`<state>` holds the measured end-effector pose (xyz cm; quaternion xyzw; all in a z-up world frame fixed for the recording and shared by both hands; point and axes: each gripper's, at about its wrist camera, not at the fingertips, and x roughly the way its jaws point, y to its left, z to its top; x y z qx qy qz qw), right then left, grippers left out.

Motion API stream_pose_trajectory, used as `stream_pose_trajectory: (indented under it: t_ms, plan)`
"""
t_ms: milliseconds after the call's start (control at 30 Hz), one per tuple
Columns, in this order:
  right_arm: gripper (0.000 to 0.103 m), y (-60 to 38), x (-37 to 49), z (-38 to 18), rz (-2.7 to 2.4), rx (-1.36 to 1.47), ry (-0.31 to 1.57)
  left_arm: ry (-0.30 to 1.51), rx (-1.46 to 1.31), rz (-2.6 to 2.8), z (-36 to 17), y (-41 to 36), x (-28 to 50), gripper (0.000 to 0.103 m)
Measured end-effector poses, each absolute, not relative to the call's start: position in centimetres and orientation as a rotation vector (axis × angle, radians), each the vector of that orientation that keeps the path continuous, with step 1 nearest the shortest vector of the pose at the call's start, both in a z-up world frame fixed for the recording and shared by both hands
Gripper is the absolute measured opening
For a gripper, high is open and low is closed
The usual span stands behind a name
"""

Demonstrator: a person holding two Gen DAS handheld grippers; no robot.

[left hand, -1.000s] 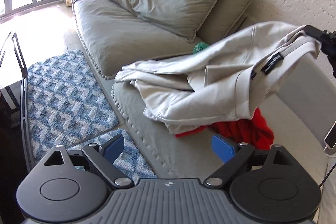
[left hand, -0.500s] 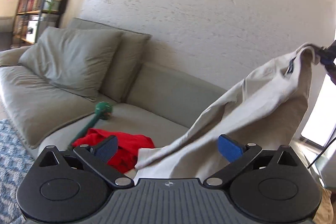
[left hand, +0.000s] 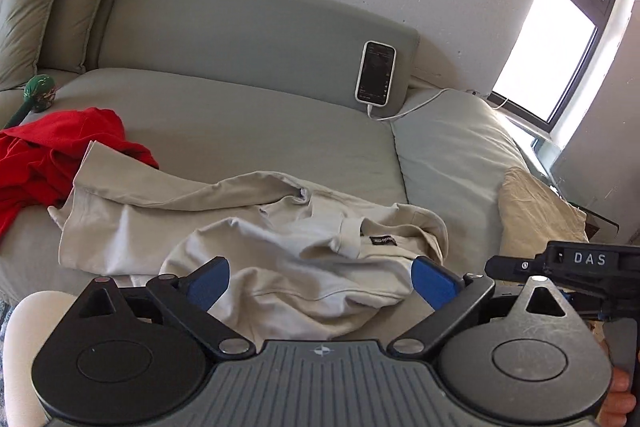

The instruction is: Fold clothes

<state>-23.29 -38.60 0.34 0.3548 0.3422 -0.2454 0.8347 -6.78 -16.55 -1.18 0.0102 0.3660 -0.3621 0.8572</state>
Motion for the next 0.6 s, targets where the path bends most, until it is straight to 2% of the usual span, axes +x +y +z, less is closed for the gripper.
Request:
stream_pose_trajectory:
  t_ms: [167,333,400,467,533,567,600]
  plan:
    - [0.065,-39.5,-23.8,-0.9,-0.493,0.739,0.697,0.926,0.023,-0.627,-2.2,-17.7,-5.5,0.098]
    - [0.065,-40.3,-22.5,-2.8,-0.459,0.753,0.698,0.982,-0.034,-0.542,-3.5,-16.4,-4.5,0.095]
    - [0.065,-40.3,-21.6,-3.3,-0.425,0.744,0.697,0.983,-0.045,-0.513,-3.7,-16.1,-4.2,0.086]
    - [0.065,-40.0,-20.4,-3.7,-0.365,0.734,0.693,0.991,-0.061,-0.497,-3.8,-15.8,-3.9,0.067]
    - [0.065,-39.4,-18.8,-3.9,-0.296,0.701,0.688,1.004,-0.074,-0.489,-3.9,-15.5,-3.5,0.062]
    - [0.065,-38.9,-17.9,-4.0,-0.262,0.670,0.689,1.000,-0.077,-0.488,-3.9,-15.3,-3.4,0.051]
    - [0.065,-38.4,-17.0,-4.0,-0.229,0.639,0.690,0.997,-0.079,-0.488,-3.9,-15.2,-3.2,0.047]
